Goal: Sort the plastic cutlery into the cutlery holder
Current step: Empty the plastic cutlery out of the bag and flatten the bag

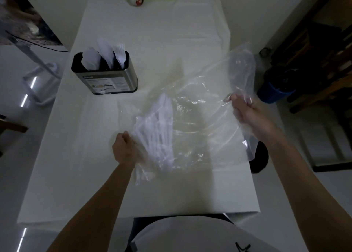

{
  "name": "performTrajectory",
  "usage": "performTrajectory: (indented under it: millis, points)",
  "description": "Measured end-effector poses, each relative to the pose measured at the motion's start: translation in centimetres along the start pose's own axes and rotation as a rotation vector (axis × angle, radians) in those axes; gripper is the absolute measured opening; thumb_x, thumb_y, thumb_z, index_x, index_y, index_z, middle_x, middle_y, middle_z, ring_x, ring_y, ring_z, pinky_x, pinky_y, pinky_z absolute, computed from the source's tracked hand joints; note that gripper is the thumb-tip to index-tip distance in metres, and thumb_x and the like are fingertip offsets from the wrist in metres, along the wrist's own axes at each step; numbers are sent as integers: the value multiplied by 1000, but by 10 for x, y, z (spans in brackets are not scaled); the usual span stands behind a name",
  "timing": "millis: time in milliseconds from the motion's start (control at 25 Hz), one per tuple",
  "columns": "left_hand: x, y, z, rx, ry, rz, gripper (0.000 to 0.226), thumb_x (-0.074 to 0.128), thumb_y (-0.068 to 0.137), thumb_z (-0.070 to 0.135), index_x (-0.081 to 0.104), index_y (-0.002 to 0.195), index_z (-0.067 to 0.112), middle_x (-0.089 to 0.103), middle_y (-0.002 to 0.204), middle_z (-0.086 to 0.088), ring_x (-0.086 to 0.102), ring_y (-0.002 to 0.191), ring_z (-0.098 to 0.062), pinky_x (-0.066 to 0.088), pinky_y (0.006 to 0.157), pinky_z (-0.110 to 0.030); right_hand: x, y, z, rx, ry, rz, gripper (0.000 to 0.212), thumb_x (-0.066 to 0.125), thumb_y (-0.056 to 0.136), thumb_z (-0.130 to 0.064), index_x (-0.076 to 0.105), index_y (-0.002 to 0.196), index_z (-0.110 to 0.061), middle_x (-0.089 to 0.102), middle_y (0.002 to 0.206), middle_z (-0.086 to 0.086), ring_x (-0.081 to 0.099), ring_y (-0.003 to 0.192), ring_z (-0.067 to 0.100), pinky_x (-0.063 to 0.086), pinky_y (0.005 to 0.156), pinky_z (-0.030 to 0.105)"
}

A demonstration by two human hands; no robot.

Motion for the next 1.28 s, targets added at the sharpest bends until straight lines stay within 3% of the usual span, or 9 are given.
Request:
performTrajectory:
  millis: [80, 200, 320, 440, 520, 680, 920, 1120, 1280]
  points:
    - [0, -3, 0, 39, -10, -22, 37, 34, 100, 20, 60, 99, -6, 63, 99, -24, 59, 93, -34, 37, 76, -31, 3, -1, -8, -28, -22, 25, 28, 46, 98, -24, 64, 77, -26, 33, 46, -12, 28, 43, 4, 24, 41, 15]
    - [-3, -6, -1, 30, -38, -27, 36, 34, 101, 19, 60, 97, -6, 63, 99, -24, 57, 89, -30, 35, 75, -29, 1, -2, -18, -77, -203, 66, 27, 47, 98, -24, 66, 78, -24, 47, 59, 9, 40, 56, 12, 32, 49, 17]
    - [-4, -12, 6, 64, -32, -19, 37, 33, 101, 18, 61, 99, -6, 64, 102, -23, 59, 96, -35, 35, 77, -29, -1, -5, -16, -13, -93, 17, 28, 48, 97, -25, 67, 76, -25, 45, 51, -7, 37, 49, 5, 28, 47, 18]
    - [-6, -11, 6, 65, -16, -2, 37, 32, 101, 19, 61, 103, -5, 64, 105, -24, 58, 100, -37, 41, 80, -35, -17, -10, 9, 82, -244, 244, 28, 53, 94, -24, 69, 71, -26, 60, 77, -5, 54, 74, 12, 39, 65, 23]
    - [-6, -8, 4, 86, 54, -2, 38, 33, 101, 23, 60, 104, -3, 64, 105, -26, 58, 100, -40, 44, 82, -41, -23, -16, 25, 154, -462, 247, 21, 54, 93, -24, 66, 80, -14, 60, 86, 6, 57, 82, 22, 39, 71, 28]
    - [-4, -8, 1, 95, 125, -27, 39, 33, 100, 29, 60, 108, 1, 64, 107, -24, 58, 102, -40, 45, 83, -43, -42, -25, 41, 124, -792, 345, 33, 57, 90, -38, 57, 94, -5, 60, 84, 12, 63, 81, 31, 40, 67, 28]
    - [-5, -15, -5, 146, 65, -13, 33, 40, 99, 31, 57, 107, 4, 67, 99, -19, 61, 93, -37, 45, 77, -39, -46, -35, 51, 96, -1028, 433, 56, 62, 88, -31, 40, 129, -1, 53, 123, 22, 55, 108, 37, 49, 87, 43]
    - [-10, -13, -17, 150, -87, -100, 19, 47, 95, 18, 60, 96, 4, 66, 81, -15, 61, 69, -27, 47, 65, -31, 3, -21, 52, -6, -947, 305, 51, 64, 87, -21, 45, 129, 1, 51, 125, 23, 52, 113, 36, 45, 94, 41]
    - [-26, -15, -29, 143, -230, -262, 14, 50, 94, 8, 64, 91, 10, 63, 71, 5, 59, 56, 0, 47, 53, -12, 97, -5, 51, -74, -793, 63, 25, 64, 85, -23, 62, 105, -8, 66, 98, 11, 64, 89, 24, 48, 77, 29]
Point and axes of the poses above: each hand's wrist, its own y-axis towards the middle knuckle, its own x-axis out of the palm, z = x × y, the point moved 3 cm from there along y, towards the middle knuckle
